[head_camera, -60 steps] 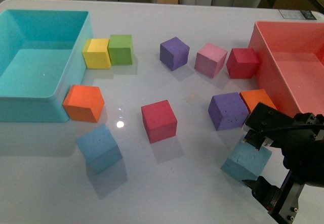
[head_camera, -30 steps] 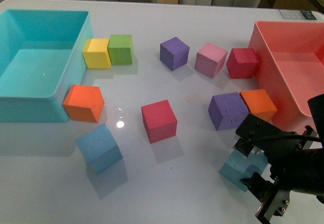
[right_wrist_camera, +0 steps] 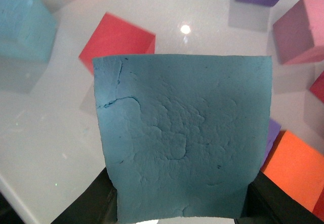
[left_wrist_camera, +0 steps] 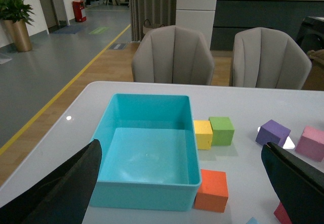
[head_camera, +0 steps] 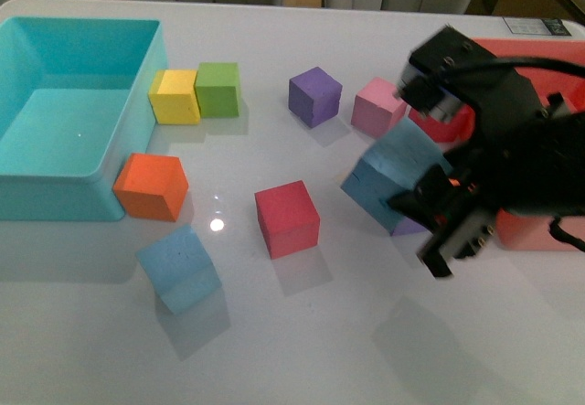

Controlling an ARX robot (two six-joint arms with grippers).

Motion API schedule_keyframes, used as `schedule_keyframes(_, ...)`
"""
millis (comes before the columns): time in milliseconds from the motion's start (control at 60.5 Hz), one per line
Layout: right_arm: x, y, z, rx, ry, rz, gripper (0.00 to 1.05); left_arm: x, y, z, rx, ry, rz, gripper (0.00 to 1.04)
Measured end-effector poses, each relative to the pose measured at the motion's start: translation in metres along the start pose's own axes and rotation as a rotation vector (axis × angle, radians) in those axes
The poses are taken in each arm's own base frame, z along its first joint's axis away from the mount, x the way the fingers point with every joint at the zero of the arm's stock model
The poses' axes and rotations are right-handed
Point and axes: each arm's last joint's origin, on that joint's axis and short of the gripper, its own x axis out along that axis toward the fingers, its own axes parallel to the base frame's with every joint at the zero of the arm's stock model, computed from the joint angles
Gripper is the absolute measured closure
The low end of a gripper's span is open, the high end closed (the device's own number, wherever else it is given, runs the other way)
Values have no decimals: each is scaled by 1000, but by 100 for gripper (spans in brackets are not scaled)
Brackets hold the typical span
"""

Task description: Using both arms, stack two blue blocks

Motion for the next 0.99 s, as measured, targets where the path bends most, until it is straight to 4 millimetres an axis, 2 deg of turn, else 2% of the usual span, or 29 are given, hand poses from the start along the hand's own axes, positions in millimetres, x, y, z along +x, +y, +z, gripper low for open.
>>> schedule_keyframes(132,33,-5,32,42,-3,-31,62,0,0,0,0,0,0,9)
schedule_keyframes(347,82,-9,48,83,35,-39,62,0,0,0,0,0,0,9)
schedule_keyframes(513,114,-15,53,120,51,-52,63,0,0,0,0,0,0,9)
schedule_keyframes(711,138,-23,54,144,70,-73,63,0,0,0,0,0,0,9)
schedule_keyframes(993,169,-25,42,153,121,-76,63,0,0,0,0,0,0,9)
